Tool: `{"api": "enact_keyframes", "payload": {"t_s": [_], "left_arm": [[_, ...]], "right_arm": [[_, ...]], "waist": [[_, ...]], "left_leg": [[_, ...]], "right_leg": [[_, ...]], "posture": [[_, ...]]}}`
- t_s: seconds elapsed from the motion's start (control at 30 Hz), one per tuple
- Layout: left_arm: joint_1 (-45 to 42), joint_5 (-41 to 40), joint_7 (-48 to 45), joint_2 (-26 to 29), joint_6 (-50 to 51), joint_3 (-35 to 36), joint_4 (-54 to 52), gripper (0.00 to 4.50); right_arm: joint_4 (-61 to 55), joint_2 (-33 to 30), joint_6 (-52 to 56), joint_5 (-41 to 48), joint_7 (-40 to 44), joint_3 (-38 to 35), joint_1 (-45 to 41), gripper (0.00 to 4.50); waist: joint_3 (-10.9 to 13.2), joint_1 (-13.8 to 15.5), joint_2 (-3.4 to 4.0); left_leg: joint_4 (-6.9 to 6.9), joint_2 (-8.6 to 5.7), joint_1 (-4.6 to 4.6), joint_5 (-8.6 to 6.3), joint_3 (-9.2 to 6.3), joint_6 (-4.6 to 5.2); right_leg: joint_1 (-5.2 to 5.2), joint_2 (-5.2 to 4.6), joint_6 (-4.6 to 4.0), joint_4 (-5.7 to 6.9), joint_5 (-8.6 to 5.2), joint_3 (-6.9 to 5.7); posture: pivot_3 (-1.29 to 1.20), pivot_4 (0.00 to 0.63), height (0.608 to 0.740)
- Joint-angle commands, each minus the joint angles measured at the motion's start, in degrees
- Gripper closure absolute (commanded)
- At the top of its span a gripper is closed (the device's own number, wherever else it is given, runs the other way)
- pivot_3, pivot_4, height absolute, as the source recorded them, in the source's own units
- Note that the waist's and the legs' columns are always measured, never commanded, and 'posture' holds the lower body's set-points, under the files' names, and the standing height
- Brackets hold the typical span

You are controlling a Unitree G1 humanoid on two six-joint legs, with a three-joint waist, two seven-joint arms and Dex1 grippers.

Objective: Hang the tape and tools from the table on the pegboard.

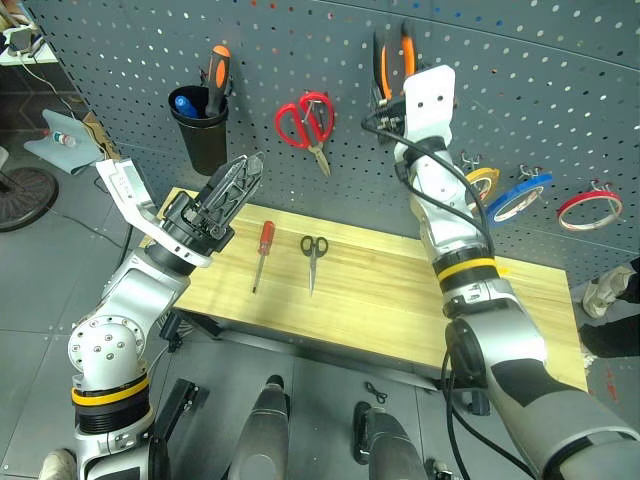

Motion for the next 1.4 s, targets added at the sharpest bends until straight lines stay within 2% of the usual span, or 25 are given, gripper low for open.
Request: {"api": "enact_keyframes", "payload": {"t_s": [0.03, 0.3, 0.4, 0.5, 0.6, 0.63, 0.7, 0.9, 1.03, 1.1, 1.27, 1.4], "left_arm": [[-1.19, -0.49, -0.91, 0.29, 0.11, -0.48, -0.63, 0.00], [-0.54, -0.43, -0.84, 0.44, 0.39, -0.84, -0.90, 0.00], [2.67, 1.01, -1.14, 2.13, 1.74, -1.42, -2.56, 0.00], [7.16, 6.89, -1.64, 4.92, 2.00, -3.03, -3.42, 0.00], [10.27, 14.44, 0.79, 5.83, 1.25, -5.78, -2.66, 0.00], [10.59, 18.56, 2.75, 5.91, 1.17, -7.71, -1.65, 0.00], [10.65, 25.00, 5.65, 5.48, 0.88, -10.78, -0.12, 0.00], [7.34, 39.39, 16.27, -2.41, 1.15, -17.97, 5.40, 0.00], [1.51, 47.42, 22.54, -10.88, 1.92, -23.06, 13.23, 0.00], [-1.19, 50.98, 25.63, -13.68, 2.14, -23.04, 17.02, 0.00], [-7.62, 56.23, 29.19, -18.13, 2.06, -21.63, 24.36, 0.00], [-12.66, 59.32, 29.62, -19.99, 3.35, -21.60, 27.09, 0.00]], "right_arm": [[-4.76, -1.01, 3.53, 1.12, -0.92, -2.15, 1.26, 0.05], [-12.46, -2.01, 9.46, 1.56, 1.78, -1.95, 4.98, 0.05], [-21.80, -3.29, 17.15, 5.70, 10.77, -0.64, 9.30, 0.05], [-33.55, -6.05, 29.44, 13.10, 23.10, 1.77, 14.00, 0.05], [-43.26, -10.17, 38.88, 19.34, 30.76, 1.39, 17.26, 0.05], [-46.05, -11.51, 41.63, 22.06, 33.20, 0.78, 18.27, 0.05], [-49.66, -13.28, 45.89, 25.97, 36.45, 0.00, 19.85, 0.05], [-55.00, -21.43, 51.21, 34.01, 49.70, 1.08, 25.85, 0.05], [-51.95, -28.40, 46.67, 33.23, 60.79, 2.79, 29.15, 0.05], [-50.80, -30.50, 45.58, 33.15, 64.47, 3.50, 29.82, 0.05], [-50.06, -31.01, 47.13, 34.64, 66.69, 3.17, 28.14, 0.05], [-51.65, -30.68, 50.20, 36.50, 64.59, 1.60, 25.94, 0.05]], "waist": [[0.00, -0.13, 0.00], [0.00, -0.33, 0.00], [0.00, -0.31, 0.00], [0.04, -0.35, 0.06], [0.08, -0.36, 0.13], [0.08, -0.33, 0.14], [0.11, -0.17, 0.19], [0.12, 0.22, 0.20], [0.22, 0.58, 0.32], [0.36, 0.60, 0.34], [1.33, -0.57, 0.48], [3.59, -1.14, 0.70]], "left_leg": [[0.00, 0.00, 0.00, 0.04, 0.00, 0.02], [-0.09, 0.04, 0.01, 0.27, -0.06, 0.36], [-0.09, 0.04, -0.01, 0.27, -0.06, 0.36], [-0.17, 0.06, 0.00, 0.26, -0.05, 0.36], [-0.35, 0.11, 0.00, 0.24, -0.02, 0.33], [-0.41, 0.11, 0.00, 0.19, 0.01, 0.26], [-0.47, 0.13, 0.01, 0.07, 0.01, 0.06], [-0.28, 0.21, -0.02, 0.07, 0.05, 0.06], [-0.10, 0.23, -0.10, 0.06, 0.05, 0.06], [-0.01, 0.25, -0.11, 0.06, 0.08, 0.05], [-0.02, 0.30, -0.09, 0.17, 0.07, 0.23], [0.01, 0.30, -0.13, 0.27, -0.01, 0.37]], "right_leg": [[-0.01, 0.00, 0.03, 0.00, 0.03, 0.00], [-0.09, 0.02, 0.33, 0.08, 0.17, -0.10], [-0.07, 0.01, 0.36, 0.05, 0.13, -0.10], [-0.06, 0.00, 0.39, 0.06, 0.00, -0.10], [-0.20, 0.01, 0.19, 0.08, -0.12, -0.11], [-0.22, 0.01, -0.15, 0.09, -0.32, -0.11], [-0.28, 0.01, -0.12, 0.17, -0.41, -0.13], [-0.08, -0.01, 0.20, 0.12, -0.67, -0.29], [-0.06, -0.01, 0.29, 0.15, -0.70, -0.36], [0.00, -0.01, 0.35, 0.14, -0.73, -0.40], [-0.10, 0.01, 0.37, 0.27, -0.73, -0.38], [-0.16, 0.04, 0.35, 0.46, -0.77, -0.40]], "posture": [[0.29, 0.251, 0.740], [0.28, 0.254, 0.740], [0.28, 0.259, 0.740], [0.28, 0.271, 0.740], [0.27, 0.279, 0.740], [0.27, 0.283, 0.740], [0.27, 0.287, 0.740], [0.24, 0.295, 0.740], [0.20, 0.317, 0.740], [0.18, 0.345, 0.740], [0.14, 0.398, 0.740], [0.11, 0.458, 0.740]]}}
